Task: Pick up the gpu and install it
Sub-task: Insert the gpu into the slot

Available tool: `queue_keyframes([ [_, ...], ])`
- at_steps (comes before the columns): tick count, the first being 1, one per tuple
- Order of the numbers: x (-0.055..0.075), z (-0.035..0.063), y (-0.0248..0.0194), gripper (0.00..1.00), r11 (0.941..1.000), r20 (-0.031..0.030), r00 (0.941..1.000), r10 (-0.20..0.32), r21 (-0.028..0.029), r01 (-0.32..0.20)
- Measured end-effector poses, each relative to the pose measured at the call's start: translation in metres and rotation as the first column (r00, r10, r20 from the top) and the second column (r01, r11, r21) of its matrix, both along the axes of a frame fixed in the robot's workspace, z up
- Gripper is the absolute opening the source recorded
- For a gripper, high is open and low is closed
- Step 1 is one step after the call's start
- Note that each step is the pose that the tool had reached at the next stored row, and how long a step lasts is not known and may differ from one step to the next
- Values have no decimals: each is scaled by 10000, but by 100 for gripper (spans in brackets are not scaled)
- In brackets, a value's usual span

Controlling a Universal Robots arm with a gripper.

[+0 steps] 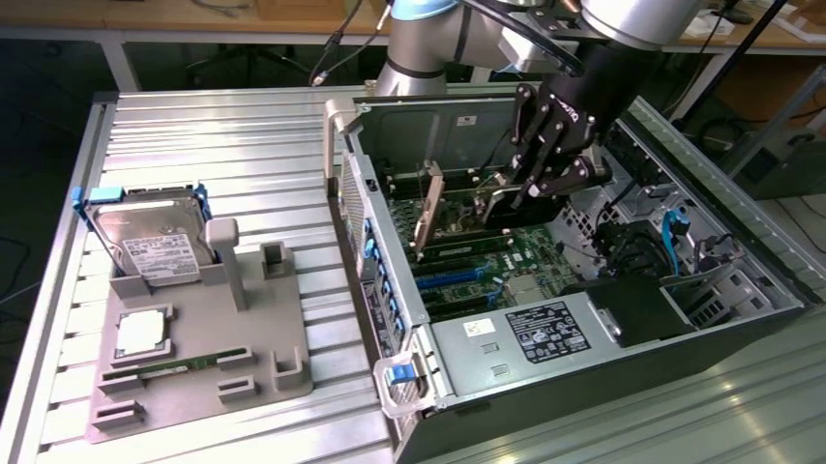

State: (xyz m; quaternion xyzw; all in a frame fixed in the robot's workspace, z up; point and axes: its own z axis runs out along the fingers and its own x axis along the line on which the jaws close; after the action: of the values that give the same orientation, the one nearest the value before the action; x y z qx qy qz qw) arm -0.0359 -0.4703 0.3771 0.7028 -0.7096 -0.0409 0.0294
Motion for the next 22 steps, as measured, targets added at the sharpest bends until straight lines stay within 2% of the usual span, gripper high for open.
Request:
queue_keyframes([
  [17, 0, -48, 0, 27, 10000, 1, 10000, 0, 0, 0],
  [22, 0, -88, 0, 27, 10000, 1, 10000, -23, 4, 23],
])
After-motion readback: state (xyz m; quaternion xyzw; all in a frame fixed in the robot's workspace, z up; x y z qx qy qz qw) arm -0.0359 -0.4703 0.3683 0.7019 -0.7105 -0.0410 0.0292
